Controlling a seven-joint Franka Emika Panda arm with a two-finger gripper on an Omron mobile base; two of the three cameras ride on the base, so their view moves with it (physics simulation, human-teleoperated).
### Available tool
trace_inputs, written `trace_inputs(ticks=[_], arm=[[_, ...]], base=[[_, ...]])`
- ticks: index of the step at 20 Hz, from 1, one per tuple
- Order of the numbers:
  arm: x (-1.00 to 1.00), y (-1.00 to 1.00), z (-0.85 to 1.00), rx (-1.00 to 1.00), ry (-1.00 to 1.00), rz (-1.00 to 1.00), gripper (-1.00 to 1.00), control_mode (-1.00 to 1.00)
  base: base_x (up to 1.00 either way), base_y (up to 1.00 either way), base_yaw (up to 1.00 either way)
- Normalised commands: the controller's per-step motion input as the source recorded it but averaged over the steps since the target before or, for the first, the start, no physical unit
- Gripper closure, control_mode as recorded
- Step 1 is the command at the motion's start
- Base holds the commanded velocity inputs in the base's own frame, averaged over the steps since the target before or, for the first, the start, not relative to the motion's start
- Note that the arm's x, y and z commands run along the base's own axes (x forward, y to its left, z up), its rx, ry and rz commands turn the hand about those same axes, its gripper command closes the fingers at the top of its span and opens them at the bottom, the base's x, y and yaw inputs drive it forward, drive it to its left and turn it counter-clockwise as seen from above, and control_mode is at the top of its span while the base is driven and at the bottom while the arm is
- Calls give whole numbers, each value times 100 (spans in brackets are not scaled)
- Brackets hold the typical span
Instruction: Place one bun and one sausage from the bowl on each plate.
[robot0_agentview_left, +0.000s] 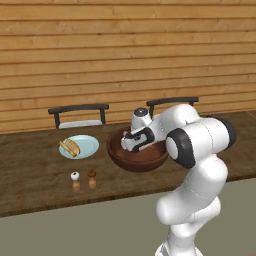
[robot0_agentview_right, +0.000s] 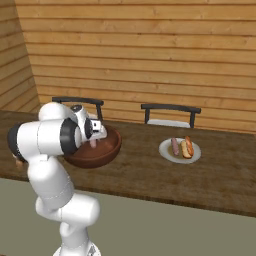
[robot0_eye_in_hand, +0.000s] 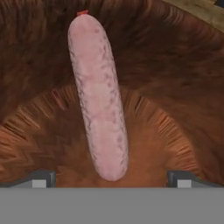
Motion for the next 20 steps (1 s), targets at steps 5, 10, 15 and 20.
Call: trace_inputs(ticks=[5, 10, 15, 20], arm=[[28, 0, -31, 0, -5, 0, -100, -100], [7, 0, -26, 0, -5, 0, -100, -100], [0, 0, -9, 0, 0, 0, 100, -100], [0, 0, -2, 0, 0, 0, 100, -100]], base=[[0, 0, 0], [0, 0, 0], [0, 0, 0], [0, 0, 0]])
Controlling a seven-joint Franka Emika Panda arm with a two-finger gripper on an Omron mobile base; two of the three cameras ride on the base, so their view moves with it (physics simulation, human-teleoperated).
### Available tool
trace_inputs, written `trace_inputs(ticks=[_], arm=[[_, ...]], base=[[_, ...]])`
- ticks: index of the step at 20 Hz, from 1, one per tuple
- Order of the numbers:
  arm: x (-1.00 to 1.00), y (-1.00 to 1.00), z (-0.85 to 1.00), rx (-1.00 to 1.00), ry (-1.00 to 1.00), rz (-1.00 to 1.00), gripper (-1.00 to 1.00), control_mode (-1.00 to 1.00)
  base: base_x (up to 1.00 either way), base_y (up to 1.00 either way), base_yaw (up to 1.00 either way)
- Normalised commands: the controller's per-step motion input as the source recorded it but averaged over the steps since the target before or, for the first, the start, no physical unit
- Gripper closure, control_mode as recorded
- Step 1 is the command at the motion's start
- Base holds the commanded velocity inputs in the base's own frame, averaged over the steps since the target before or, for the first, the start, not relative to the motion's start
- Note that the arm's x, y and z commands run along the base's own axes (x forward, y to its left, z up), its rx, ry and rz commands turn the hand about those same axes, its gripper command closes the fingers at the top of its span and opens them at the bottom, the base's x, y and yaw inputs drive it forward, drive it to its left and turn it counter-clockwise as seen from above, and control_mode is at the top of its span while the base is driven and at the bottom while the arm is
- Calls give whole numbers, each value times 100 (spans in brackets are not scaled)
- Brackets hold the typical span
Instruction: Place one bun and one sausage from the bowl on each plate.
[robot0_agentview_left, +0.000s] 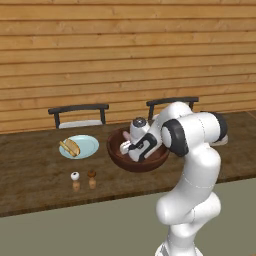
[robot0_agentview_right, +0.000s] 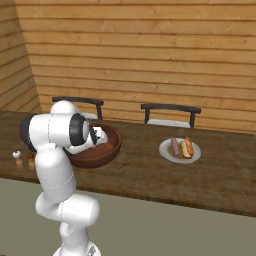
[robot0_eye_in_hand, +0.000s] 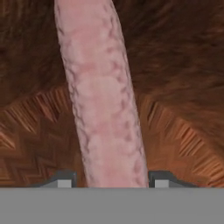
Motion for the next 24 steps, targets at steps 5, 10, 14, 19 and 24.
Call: trace_inputs(ticks=[5, 10, 14, 19, 24], arm=[[0, 0, 6, 0, 0, 0, 100, -100], [-3, 2, 75, 7, -4, 0, 100, -100], [-11, 43, 100, 2, 0, 7, 100, -100], [-9, 54, 100, 5, -9, 8, 100, -100], [29, 99, 67, 0, 8, 13, 100, -100]], base=[[0, 0, 0], [0, 0, 0], [0, 0, 0], [0, 0, 0], [0, 0, 0]])
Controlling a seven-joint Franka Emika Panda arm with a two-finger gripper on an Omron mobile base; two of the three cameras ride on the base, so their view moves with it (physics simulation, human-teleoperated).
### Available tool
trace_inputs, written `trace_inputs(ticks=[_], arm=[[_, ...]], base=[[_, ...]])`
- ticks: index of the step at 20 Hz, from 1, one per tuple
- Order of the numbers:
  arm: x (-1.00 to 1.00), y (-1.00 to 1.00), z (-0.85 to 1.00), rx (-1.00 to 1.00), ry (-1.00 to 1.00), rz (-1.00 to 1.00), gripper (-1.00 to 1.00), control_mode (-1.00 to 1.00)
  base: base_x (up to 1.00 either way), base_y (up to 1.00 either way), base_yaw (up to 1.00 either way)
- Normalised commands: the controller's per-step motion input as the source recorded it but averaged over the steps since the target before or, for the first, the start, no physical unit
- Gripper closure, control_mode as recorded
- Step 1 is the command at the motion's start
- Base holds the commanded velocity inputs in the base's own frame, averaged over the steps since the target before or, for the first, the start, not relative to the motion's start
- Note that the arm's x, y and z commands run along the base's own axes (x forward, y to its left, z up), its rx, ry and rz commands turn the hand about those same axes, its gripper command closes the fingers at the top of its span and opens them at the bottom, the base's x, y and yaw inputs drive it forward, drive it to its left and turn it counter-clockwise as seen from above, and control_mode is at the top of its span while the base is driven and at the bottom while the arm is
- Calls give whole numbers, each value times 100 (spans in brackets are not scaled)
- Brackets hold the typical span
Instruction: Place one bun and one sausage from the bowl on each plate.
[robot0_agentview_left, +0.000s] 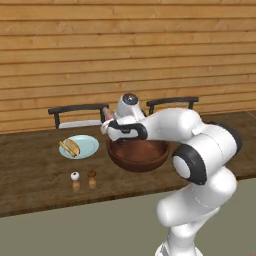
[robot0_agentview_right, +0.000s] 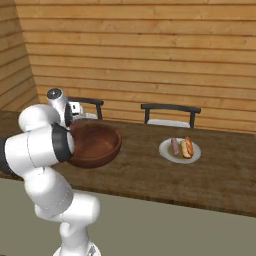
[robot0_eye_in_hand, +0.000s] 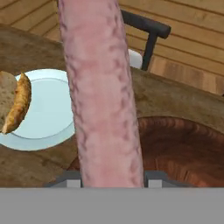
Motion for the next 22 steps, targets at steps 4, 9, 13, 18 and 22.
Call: trace_inputs(ticks=[4, 9, 13, 18, 22], arm=[[56, 100, 4, 0, 28, 11, 100, -100], [33, 67, -24, 4, 35, 0, 100, -100], [20, 39, -39, -18, 32, -1, 100, -100], [4, 31, -62, -14, 7, -5, 100, -100], [0, 2, -47, 8, -1, -8, 100, -100]], base=[[0, 0, 0], [0, 0, 0], [0, 0, 0], [0, 0, 0], [0, 0, 0]])
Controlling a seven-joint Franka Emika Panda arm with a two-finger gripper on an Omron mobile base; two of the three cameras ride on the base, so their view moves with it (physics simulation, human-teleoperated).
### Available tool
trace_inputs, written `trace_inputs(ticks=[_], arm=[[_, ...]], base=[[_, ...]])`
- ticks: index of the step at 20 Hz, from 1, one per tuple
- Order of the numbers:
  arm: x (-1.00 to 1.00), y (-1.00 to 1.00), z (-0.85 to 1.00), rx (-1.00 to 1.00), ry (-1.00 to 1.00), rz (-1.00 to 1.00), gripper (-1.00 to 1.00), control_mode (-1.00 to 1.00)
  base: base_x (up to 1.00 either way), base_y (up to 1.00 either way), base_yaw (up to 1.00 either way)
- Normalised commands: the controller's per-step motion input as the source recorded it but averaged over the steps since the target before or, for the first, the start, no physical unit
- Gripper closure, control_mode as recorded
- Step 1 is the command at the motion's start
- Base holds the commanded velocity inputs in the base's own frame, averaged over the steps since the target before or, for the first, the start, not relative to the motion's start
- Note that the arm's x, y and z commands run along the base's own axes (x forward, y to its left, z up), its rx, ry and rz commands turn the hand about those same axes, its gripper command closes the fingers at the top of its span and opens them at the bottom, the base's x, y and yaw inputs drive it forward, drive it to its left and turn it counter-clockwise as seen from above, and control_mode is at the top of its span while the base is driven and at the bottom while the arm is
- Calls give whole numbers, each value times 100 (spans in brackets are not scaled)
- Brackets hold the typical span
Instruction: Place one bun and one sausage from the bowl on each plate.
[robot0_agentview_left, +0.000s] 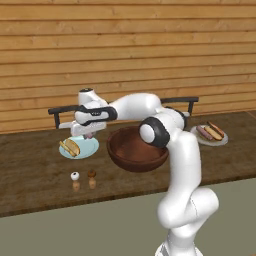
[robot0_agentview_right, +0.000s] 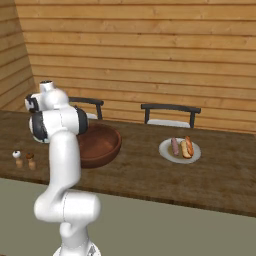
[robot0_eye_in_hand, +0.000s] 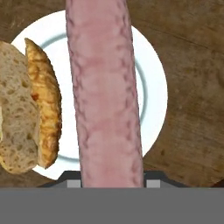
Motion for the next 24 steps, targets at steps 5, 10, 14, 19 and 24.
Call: trace_inputs(ticks=[5, 10, 14, 19, 24], arm=[[1, 0, -44, 9, -8, -3, 100, -100], [0, 0, -27, -3, -9, 2, 100, -100], [0, 0, -23, -1, -3, 6, 100, -100], [9, 0, -22, 0, 2, 0, 100, -100], [16, 0, -1, 0, 3, 3, 100, -100]], base=[[0, 0, 0], [0, 0, 0], [0, 0, 0], [0, 0, 0], [0, 0, 0]])
